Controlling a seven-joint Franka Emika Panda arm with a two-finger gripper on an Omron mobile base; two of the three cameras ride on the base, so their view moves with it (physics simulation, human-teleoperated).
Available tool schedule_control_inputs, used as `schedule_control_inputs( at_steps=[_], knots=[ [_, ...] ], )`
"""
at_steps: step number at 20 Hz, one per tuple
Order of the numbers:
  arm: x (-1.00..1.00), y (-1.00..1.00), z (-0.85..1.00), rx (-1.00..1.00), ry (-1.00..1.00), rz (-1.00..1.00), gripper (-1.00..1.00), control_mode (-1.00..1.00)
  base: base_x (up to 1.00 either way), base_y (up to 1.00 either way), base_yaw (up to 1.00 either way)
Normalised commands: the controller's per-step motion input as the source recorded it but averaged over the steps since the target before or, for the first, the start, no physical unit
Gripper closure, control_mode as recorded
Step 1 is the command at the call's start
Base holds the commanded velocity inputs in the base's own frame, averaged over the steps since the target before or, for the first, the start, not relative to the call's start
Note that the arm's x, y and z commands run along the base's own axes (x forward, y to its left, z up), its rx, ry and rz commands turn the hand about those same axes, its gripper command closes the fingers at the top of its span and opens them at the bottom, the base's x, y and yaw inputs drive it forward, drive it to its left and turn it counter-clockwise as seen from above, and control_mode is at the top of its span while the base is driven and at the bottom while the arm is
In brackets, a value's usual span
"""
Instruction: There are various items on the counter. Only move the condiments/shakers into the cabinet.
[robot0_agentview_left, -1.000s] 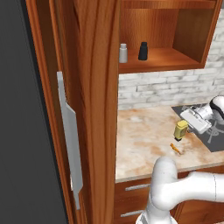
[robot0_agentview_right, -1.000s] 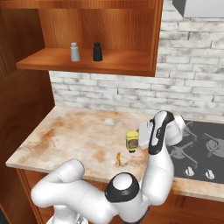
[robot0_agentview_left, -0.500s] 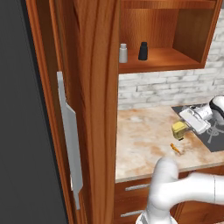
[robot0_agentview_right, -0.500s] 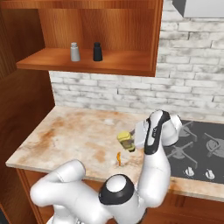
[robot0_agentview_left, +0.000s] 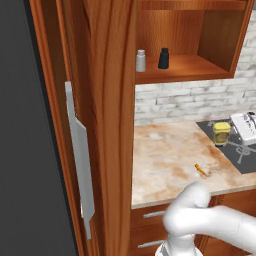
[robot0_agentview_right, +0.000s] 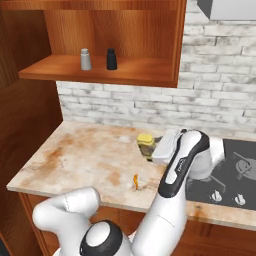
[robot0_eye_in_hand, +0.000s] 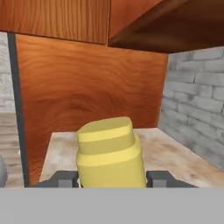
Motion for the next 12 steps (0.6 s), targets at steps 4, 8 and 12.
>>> schedule_control_inputs(
  at_steps=[4,8,12],
  knots=[
    [-0.56,0.21,1.00,0.28,-0.16,-0.55,1.00,-1.00,0.00,0.00,0.00],
    [-0.36,0.25,1.00,0.24,-0.11,-0.53,1.00,-1.00,0.00,0.00,0.00],
    [-0.11,0.31,1.00,0.14,0.00,-0.39,1.00,-1.00,0.00,0.00,0.00]
  ],
)
